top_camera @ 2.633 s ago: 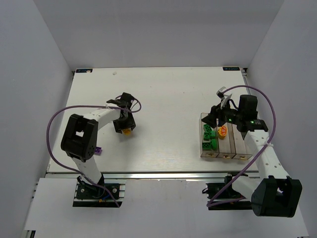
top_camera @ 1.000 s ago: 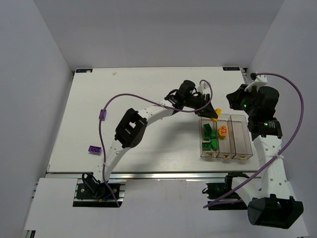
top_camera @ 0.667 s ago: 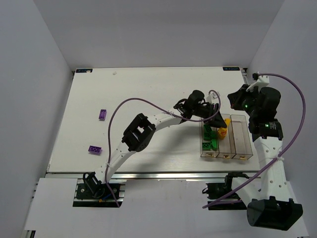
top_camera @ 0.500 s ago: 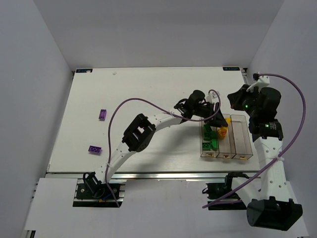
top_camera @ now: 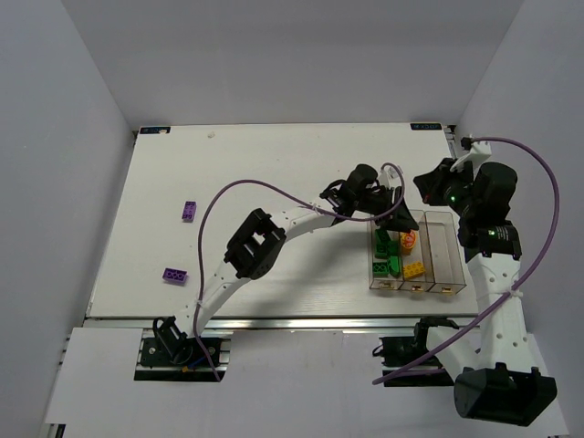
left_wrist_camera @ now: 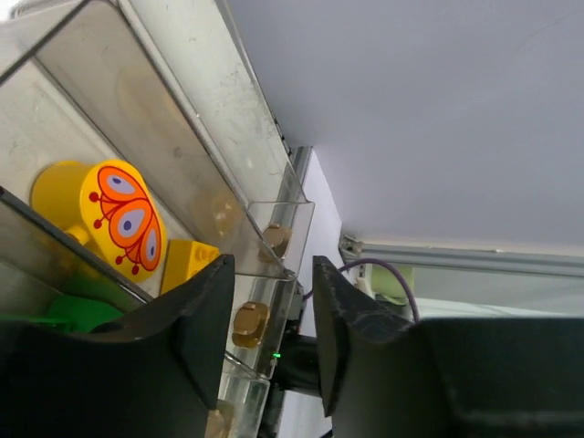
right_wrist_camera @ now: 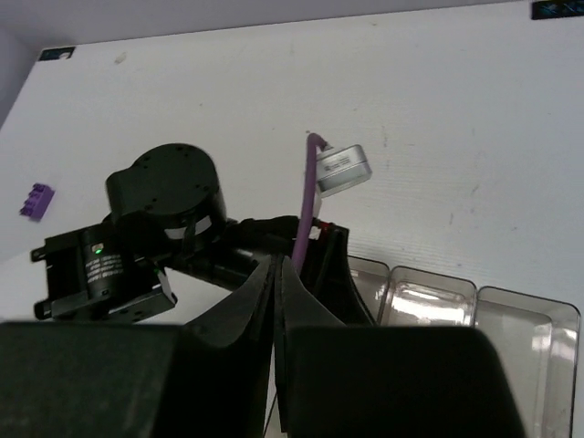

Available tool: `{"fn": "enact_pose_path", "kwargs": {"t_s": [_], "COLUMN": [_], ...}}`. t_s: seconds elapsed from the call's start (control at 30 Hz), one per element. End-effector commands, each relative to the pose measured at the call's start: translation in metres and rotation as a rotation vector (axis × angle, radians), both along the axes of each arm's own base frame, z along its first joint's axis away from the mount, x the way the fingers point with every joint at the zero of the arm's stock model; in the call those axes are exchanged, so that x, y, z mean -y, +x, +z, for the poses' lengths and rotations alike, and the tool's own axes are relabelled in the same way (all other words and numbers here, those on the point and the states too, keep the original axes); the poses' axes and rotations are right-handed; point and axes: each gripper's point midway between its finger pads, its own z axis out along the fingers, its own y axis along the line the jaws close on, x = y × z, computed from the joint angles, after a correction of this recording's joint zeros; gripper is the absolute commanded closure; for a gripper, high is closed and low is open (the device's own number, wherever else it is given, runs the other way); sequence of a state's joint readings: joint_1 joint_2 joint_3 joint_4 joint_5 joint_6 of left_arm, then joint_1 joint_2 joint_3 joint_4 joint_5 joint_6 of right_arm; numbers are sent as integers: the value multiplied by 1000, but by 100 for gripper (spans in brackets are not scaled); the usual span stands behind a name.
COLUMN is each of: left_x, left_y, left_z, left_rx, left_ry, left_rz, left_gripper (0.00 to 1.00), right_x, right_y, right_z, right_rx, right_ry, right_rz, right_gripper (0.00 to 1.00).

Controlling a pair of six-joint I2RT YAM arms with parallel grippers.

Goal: Sort the legos into containers by color

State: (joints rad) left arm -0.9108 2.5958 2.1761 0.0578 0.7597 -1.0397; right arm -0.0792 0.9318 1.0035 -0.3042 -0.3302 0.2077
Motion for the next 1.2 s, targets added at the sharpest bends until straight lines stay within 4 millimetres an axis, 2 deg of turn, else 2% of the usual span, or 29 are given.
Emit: {"fn": "enact_pose_path", "kwargs": {"t_s": [0.0,0.03,0.07,0.1,0.13,0.17,0.2,0.23,0.27,0.3,0.33,0.37,0.4,0.43,0.47,0.5,0.53,0.57,0.6,0.63,0.7,0.73,0.77,0.8,0.83,0.9,1.03,1.17], "left_x": [-11,-20,-29,-38,-53,-67,-78,-97,-112,-130,-156,-176,-196,-221,-250,-273,-298,-332,-353,-375,-424,-444,-464,-488,-502,-541,-577,-594], "left_y": [18,28,35,40,57,60,66,82,85,86,102,103,102,107,117,113,107,118,115,107,114,105,105,107,100,102,100,102], "left_z": [87,87,111,113,117,130,134,133,119,140,129,112,126,113,107,87,95,88,75,73,62,51,43,38,28,19,0,-12], "left_rx": [148,152,219,226,238,278,293,295,298,328,323,301,319,319,311,285,289,298,280,280,258,234,220,198,178,165,121,114], "left_ry": [-105,-82,-108,-79,-49,-39,-20,27,82,83,167,234,251,340,389,460,496,566,622,681,797,871,936,982,1030,1134,1201,1221], "left_rz": [53,79,104,126,178,199,226,285,306,341,408,434,471,517,572,594,625,692,707,710,786,777,800,829,805,875,931,941], "left_gripper": [52,65,70,74,77,78,78,78,77,72,65,57,42,37,32,27,24,23,21,19,17,15,15,15,14,14,14,12], "right_x": [-24,-43,-53,-60,-71,-75,-78,-83,-84,-85,-86,-86,-87,-89,-91,-94,-96,-97,-99,-99,-98,-106,-111,-110,-113,-115,-118,-120], "right_y": [-16,-28,-36,-43,-54,-59,-62,-68,-67,-67,-66,-64,-65,-63,-62,-62,-59,-57,-56,-50,-45,-47,-48,-45,-44,-43,-38,-40], "right_z": [23,29,37,37,38,40,36,35,31,28,23,20,16,10,6,1,-10,-16,-22,-33,-45,-55,-58,-63,-71,-80,-96,-103], "right_rx": [119,155,218,230,241,259,258,259,248,236,210,221,210,185,166,143,95,73,52,10,-23,-49,-58,-74,-98,-132,-185,-194], "right_ry": [-34,-22,-42,-36,-20,-22,-19,-10,-6,-5,11,-10,-8,6,17,28,35,35,35,24,13,-9,-23,-44,-53,-90,-114,-124], "right_rz": [189,321,402,461,550,591,623,670,685,696,708,719,739,754,772,791,808,812,820,810,795,825,840,827,837,842,837,842], "right_gripper": [93,84,79,73,64,61,57,53,51,50,50,49,49,49,49,48,48,48,46,46,40,37,35,33,33,30,30,28]}}
